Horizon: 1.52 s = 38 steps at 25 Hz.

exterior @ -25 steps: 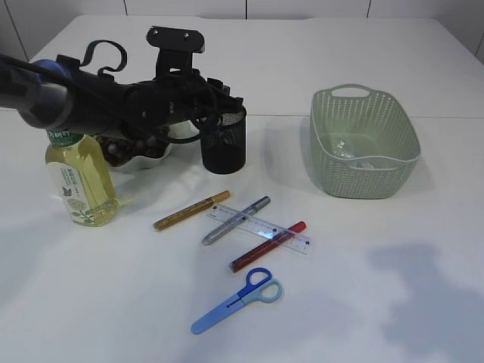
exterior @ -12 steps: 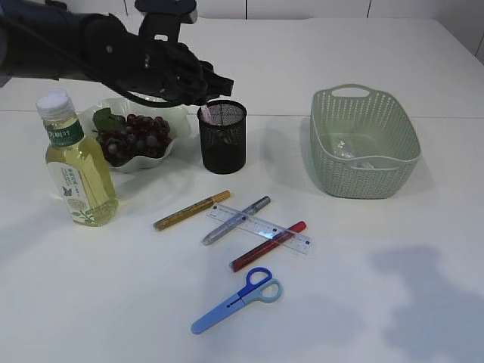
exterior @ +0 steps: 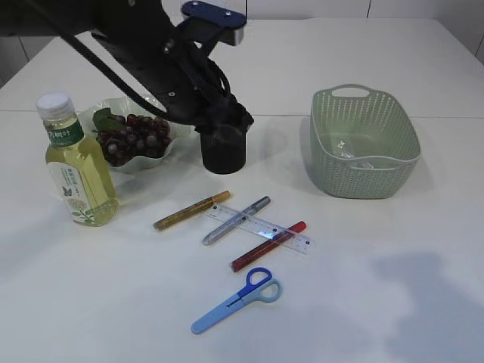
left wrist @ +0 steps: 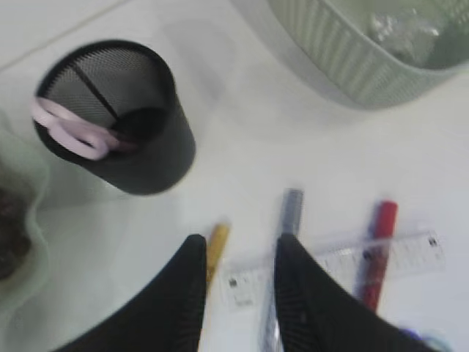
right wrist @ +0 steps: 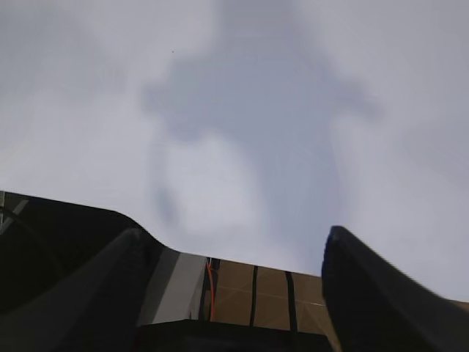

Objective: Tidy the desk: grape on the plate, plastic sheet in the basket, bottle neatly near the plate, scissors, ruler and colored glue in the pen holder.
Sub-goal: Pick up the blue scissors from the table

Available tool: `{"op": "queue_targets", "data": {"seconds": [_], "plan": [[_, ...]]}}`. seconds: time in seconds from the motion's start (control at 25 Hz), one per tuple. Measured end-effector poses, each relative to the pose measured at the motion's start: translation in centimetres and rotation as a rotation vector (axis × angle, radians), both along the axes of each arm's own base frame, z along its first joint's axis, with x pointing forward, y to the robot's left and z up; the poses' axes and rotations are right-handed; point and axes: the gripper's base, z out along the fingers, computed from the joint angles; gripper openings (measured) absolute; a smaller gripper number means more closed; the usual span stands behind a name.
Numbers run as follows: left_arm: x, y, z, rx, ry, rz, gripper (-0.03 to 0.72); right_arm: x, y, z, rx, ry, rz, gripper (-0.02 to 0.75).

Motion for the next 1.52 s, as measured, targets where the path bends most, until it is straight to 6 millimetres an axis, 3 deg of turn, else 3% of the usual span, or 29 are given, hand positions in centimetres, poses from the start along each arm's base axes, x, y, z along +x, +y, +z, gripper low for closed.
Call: {"op": "queue_targets", "data": {"seconds": [0.4,0.8,1.12,1.52], "plan": [[-5.6,-2.5,0.7,0.204,0.320,-0.120,0.239,0.0,0.0,0.0,0.004,0.005,-0.001,0.583],[-8.8,-4.5,0.4,0.224,0.453,-0.195,0.245,-0.1,0.1,0.0,0.010,0.013,0.019,0.583],[-9.5,-6.4,-3.5,0.321,0.510,-0.232,0.280,-0.1,0.2,0.0,0.017,0.016,0.025,0.583],[-8.6,-6.9,-7.8,0.437,0.515,-0.209,0.336,-0.2,0.2,0.0,0.017,0.019,0.027,0.583]]}}
